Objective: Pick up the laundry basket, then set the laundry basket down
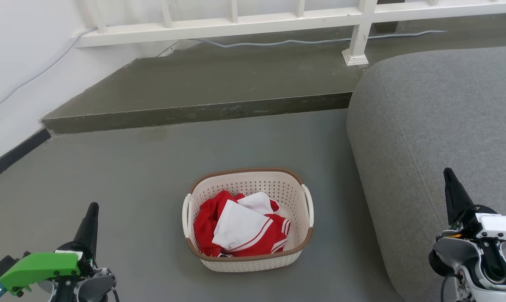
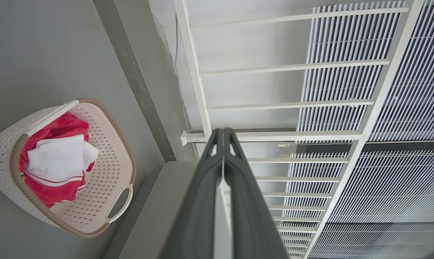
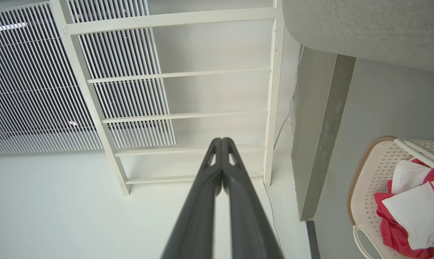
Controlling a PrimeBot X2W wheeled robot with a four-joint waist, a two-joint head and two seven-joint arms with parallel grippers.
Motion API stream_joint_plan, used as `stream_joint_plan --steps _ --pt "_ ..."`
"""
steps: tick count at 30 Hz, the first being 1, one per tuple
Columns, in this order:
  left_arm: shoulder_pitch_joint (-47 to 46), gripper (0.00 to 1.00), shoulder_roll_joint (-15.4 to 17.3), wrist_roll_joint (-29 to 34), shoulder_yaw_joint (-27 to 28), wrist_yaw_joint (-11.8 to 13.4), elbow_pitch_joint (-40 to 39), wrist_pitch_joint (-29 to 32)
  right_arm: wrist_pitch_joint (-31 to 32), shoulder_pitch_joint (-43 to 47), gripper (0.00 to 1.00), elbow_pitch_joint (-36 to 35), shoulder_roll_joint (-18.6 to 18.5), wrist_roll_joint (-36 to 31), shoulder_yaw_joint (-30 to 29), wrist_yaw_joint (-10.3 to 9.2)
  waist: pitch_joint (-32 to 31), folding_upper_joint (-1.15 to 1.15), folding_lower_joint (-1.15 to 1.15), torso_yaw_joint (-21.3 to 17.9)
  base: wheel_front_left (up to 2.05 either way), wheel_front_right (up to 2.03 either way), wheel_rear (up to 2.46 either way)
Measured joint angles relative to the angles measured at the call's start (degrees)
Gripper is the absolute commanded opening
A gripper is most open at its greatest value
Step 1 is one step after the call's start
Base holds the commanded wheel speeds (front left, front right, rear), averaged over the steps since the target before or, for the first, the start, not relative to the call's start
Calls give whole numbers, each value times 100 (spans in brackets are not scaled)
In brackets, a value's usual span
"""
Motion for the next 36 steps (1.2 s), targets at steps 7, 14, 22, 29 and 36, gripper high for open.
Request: stream_joint_plan --steps 7,14,22,29,36 --pt "0 0 0 0 0 0 0 0 0 0 0 0 1 0 -1 1 0 0 0 0 0 0 0" --pt "241 100 -127 0 -47 7 283 -1 -2 306 100 276 145 2 25 -9 1 0 0 0 0 0 0" --pt "241 100 -124 -18 -111 7 227 -96 -52 296 100 172 140 -32 116 -9 1 0 0 -1 0 0 0" --pt "232 100 -122 1 -192 7 127 -245 -114 266 100 45 132 -182 233 -9 4 0 0 -1 0 0 0" --pt "197 100 -111 105 -310 7 13 -399 -263 232 100 -68 122 -377 393 -9 10 0 0 -2 0 0 0"
